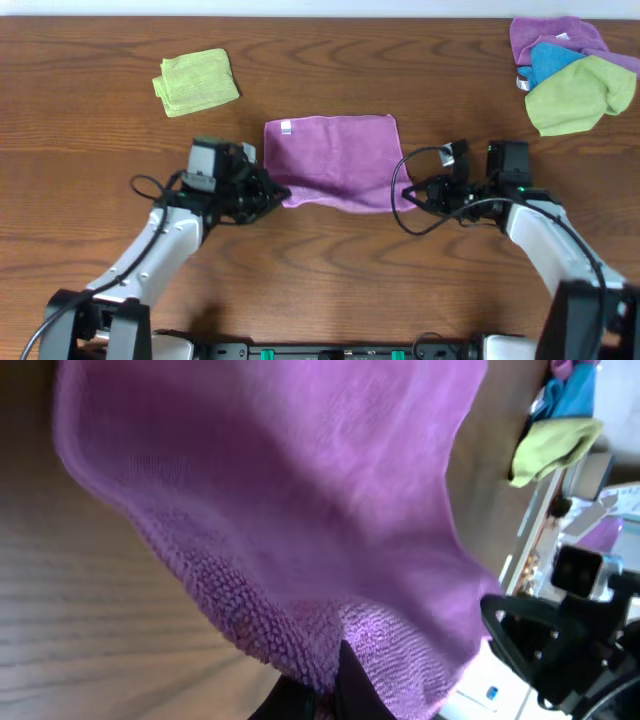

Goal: Fold the cloth

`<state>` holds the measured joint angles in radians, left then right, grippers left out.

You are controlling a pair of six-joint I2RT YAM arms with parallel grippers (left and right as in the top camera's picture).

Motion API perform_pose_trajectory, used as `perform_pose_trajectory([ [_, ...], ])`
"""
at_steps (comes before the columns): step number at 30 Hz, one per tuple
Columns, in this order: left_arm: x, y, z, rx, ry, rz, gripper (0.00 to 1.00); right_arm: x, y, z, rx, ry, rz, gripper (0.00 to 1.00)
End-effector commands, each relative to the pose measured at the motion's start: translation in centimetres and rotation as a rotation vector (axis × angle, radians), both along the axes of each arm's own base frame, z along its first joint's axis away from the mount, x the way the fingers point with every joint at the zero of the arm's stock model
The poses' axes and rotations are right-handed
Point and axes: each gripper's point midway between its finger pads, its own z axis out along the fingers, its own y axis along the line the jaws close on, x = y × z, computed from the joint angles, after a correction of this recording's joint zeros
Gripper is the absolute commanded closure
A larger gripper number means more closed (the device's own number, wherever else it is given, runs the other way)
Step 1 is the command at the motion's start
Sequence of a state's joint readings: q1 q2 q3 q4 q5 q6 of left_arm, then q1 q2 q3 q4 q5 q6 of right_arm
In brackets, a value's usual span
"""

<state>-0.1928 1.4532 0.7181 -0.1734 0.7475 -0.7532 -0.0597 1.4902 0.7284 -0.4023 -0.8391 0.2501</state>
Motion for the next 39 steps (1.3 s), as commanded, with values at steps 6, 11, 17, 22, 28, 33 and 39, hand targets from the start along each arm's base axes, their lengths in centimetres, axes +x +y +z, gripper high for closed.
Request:
perform_pose_trajectory([
  [6,2.0,0.4,0.8,0.016,-0.048,-0.081,0.94,1.4,-1.6,0.6,-0.066,0.036,-0.159,0.98],
  [11,3.0,-0.3,0.4,-0.004,-0.033,-0.125,0.94,1.6,-2.0,0.0,-0.09,0.043,-0.194,0.98],
  [17,4.2,-0.3,0.4,0.013,-0.045,-0.121,0.94,3.3,0.5,2.0,-0.037,-0.085,-0.132,0.98],
  [22,4.8,0.7,0.4,0.037,-0.043,-0.09,0.94,4.7,1.6,2.6,-0.049,-0.144,-0.146,0.99],
  [28,6.1,2.6,0.6,0.051,-0.062,-0.045,0.94,5.9,1.7,2.1,-0.049,-0.168,-0.157,0.99],
  [33,7.2,2.8,0.6,0.054,-0.073,-0.049,0.94,6.8,1.7,1.0,-0.05,-0.143,-0.161,0.98],
  [39,9.3,2.4,-0.2,0.045,-0.067,-0.071,0.94,8.8,1.3,1.5,-0.078,-0.183,-0.181,0.98],
])
